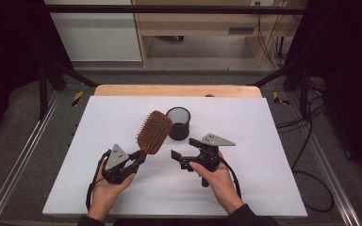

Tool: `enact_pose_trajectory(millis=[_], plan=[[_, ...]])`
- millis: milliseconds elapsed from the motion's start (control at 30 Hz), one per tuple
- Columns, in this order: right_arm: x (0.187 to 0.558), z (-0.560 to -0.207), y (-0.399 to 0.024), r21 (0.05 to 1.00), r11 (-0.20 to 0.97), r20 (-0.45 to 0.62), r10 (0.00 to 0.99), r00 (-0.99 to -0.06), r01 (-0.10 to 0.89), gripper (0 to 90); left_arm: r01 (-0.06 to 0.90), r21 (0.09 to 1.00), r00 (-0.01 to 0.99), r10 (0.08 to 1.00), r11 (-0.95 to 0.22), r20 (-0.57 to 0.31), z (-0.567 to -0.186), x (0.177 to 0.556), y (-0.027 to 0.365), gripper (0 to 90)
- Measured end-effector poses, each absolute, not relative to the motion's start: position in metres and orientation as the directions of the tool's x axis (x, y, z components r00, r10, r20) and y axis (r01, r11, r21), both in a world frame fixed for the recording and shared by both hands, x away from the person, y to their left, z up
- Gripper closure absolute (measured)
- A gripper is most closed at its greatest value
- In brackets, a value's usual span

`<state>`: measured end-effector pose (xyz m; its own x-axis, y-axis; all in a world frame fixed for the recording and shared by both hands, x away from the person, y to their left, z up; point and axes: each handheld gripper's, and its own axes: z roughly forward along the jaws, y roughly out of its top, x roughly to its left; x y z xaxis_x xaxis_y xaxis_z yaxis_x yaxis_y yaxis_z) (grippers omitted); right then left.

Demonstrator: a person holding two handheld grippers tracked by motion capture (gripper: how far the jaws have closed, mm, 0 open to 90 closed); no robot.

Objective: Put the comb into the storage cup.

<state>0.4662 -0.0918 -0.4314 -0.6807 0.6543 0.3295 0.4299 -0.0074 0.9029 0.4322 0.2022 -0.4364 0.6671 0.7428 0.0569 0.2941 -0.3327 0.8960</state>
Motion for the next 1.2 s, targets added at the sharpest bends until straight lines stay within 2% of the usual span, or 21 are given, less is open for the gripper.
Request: enact_pose_trajectory(millis=[667, 1200], plan=[[0.466, -0.422, -0.083, 0.890, -0.082, 0.407, 0.585, -0.702, 0.448, 8.4, 0.257, 0.892, 0.710, 0.699, -0.372, 0.087, -0.437, 0.428, 0.177, 72.9], [0.466, -0.404, -0.090, 0.883, -0.164, 0.452, 0.551, -0.701, 0.440, 17.7, 0.212, 0.885, 0.740, 0.659, -0.415, 0.132, -0.436, 0.420, 0.158, 72.8]])
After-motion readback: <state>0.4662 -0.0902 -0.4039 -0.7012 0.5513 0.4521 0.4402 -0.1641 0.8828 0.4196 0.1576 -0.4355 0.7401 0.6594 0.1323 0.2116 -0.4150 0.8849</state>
